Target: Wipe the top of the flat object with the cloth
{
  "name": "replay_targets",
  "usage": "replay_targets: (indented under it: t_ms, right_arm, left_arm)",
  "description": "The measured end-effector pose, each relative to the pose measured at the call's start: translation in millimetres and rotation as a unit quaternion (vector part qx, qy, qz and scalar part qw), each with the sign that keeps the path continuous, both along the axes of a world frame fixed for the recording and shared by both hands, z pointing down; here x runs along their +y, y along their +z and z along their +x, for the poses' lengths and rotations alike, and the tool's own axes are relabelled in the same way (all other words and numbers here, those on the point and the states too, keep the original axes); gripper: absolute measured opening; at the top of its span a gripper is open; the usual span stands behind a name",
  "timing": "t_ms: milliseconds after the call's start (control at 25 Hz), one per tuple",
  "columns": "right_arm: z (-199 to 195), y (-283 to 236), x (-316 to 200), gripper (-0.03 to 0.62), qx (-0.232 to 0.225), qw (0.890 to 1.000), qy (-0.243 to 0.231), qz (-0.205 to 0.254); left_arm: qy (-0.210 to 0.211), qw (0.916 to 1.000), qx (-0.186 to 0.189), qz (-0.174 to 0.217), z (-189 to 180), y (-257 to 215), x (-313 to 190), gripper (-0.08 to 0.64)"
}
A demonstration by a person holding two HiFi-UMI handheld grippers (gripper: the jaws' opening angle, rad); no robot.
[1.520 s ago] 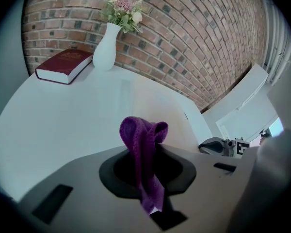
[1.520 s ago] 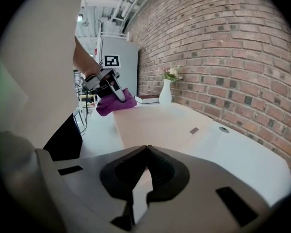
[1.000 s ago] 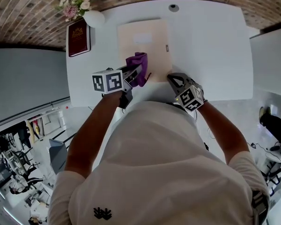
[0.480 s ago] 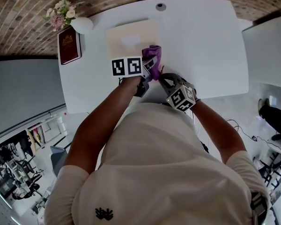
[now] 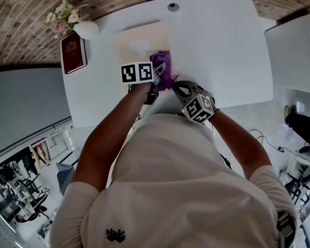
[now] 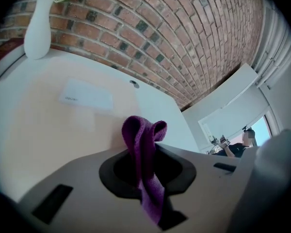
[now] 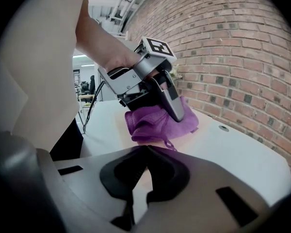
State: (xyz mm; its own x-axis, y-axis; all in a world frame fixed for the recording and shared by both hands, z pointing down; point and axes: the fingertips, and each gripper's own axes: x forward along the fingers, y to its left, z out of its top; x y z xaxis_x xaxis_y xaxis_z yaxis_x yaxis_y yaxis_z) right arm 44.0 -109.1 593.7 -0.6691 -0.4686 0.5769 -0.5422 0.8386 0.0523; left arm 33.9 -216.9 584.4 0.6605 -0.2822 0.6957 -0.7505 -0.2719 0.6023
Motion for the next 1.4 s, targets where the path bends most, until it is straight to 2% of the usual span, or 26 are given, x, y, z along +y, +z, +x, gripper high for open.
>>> replay_targets:
  t_ms: [280,720,1200,1400]
  right_arm:
    - [-1,2,-2,0.029,-0.001,1.000,0.004,-0.004]
    - [-2,2,-1,0.029,0.000,1.000,0.008,-0.003]
    - [-4,3,1,0.029,0.004,1.000,0.010,-0.005]
    - [-5,2,2,0.029,0.006,1.000,0.009,-0.002]
  left_arm:
    - [-0.011,0.9998,-0.016,0.001,-38,1,2,0.064]
    - [-0.043,0.9979,-0.048,0.009,-119,-1,5,0.064]
    - [-0.090,0.9911,-0.098,0.014,-211,-4,9,0.064]
    - [-0.107,0.9913,-0.069,0.033,-213,-29,4,0.064]
